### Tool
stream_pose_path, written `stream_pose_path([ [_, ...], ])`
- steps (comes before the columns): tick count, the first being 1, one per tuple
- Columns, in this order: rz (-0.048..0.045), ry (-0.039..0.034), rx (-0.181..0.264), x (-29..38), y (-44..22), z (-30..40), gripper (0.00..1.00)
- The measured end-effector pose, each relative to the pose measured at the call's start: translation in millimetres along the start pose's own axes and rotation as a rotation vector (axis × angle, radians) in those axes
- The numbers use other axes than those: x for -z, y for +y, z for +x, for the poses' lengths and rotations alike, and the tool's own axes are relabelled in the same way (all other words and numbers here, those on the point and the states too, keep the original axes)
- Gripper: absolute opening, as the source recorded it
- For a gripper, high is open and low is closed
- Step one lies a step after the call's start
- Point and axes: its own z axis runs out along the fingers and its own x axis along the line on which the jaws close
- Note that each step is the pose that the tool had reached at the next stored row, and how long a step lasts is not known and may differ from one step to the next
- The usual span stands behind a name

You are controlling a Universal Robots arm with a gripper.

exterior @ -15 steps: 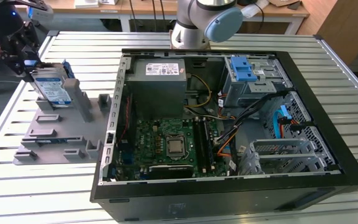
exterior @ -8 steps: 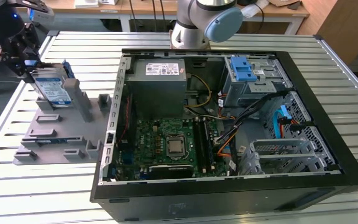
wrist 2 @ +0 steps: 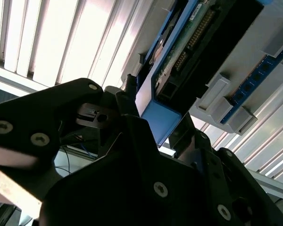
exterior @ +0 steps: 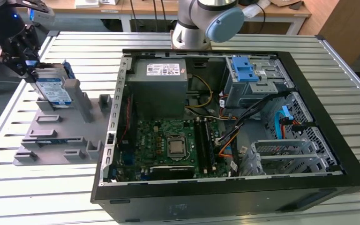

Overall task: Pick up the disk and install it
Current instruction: 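Pick up the disk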

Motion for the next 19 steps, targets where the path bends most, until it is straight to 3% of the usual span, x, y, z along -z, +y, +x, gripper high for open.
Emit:
stream_pose_path([
  [3, 0.0, 0.0, 0.0, 0.0, 0.0, 0.0, 0.51],
  [4, 0.0, 0.0, 0.0, 0.0, 0.0, 0.0, 0.44],
  [8, 0.0, 0.0, 0.0, -0.1, 0.0, 0.0, 0.42],
  [9, 0.0, 0.0, 0.0, -0.1, 0.0, 0.0, 0.37],
  [19, 0.0, 0.0, 0.016, -0.2, 0.0, 0.7, 0.37],
])
